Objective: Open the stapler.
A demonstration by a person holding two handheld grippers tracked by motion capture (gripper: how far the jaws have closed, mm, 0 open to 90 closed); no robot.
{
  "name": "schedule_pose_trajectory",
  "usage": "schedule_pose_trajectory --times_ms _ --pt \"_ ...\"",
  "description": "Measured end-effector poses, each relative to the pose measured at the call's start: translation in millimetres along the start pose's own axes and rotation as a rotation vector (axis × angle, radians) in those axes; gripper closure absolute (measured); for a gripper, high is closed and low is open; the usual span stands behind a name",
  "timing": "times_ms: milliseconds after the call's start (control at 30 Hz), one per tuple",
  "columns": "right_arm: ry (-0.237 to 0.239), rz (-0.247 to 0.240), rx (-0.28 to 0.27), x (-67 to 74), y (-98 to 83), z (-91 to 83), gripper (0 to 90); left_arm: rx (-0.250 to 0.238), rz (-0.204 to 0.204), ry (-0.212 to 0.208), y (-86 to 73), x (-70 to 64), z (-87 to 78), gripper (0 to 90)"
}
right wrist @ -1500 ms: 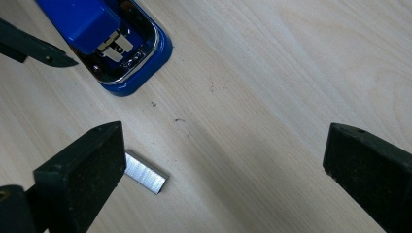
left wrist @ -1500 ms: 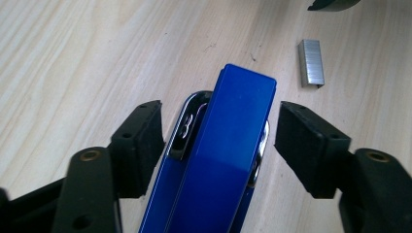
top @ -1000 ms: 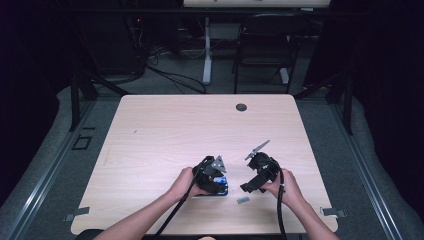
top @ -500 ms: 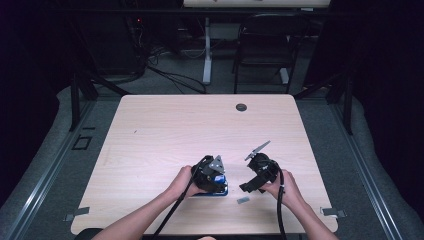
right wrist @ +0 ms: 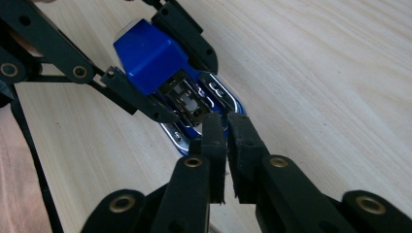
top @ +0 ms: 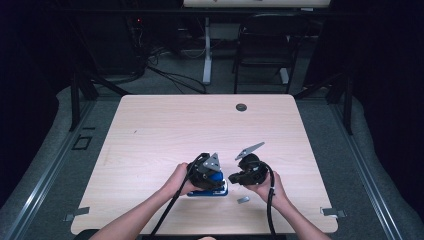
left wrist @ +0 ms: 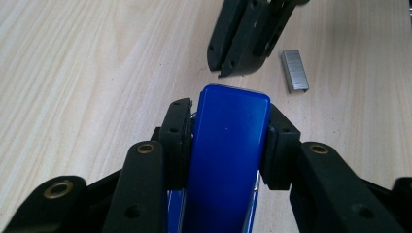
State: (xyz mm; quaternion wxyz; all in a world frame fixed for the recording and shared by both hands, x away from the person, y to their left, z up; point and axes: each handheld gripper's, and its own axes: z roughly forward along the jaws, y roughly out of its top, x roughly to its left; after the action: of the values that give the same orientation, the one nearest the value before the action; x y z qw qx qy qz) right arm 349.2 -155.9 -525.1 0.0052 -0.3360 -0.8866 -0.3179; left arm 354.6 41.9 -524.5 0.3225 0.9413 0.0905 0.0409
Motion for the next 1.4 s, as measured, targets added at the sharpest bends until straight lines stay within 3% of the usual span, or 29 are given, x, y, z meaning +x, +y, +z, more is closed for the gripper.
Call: schedule_pose_trajectory --times_ms 367,400,433,700,767,967,1167,1400 --pt "0.044 0.019 -0.033 2.3 3.6 3.6 89.8 -0.02 0.009 0.009 -1.9 -0.6 -5.7 62.2" --pt "0.044 0.035 -0.058 3.3 3.3 5.2 89.8 -0.023 0.01 0.008 -2.3 -0.8 -6.3 62.2" --pt "0.04 0.02 -0.039 2.6 4.7 4.4 89.8 -0.03 0.006 0.013 -2.8 -1.2 -6.7 62.2" --pt "0.06 0.021 -0.051 5.0 8.8 11.6 89.6 -0.054 0.004 0.02 -6.2 -2.7 -13.0 62.1" --pt "0.052 0.0 -0.019 5.7 10.6 13.5 89.6 -0.052 0.006 0.024 -6.6 -3.0 -14.8 62.3" --pt "0.02 -0.045 0.005 8.4 13.7 17.2 89.6 -0.063 -0.005 0.036 -8.9 -2.4 -18.8 62.5" --pt "0.006 -0.036 0.026 10.5 15.8 20.1 90.0 -0.069 -0.011 0.05 -10.4 -3.1 -22.7 62.7" --pt "-0.034 -0.069 0.076 13.8 17.1 27.0 90.0 -0.064 -0.01 0.057 -11.0 -3.0 -26.8 63.1"
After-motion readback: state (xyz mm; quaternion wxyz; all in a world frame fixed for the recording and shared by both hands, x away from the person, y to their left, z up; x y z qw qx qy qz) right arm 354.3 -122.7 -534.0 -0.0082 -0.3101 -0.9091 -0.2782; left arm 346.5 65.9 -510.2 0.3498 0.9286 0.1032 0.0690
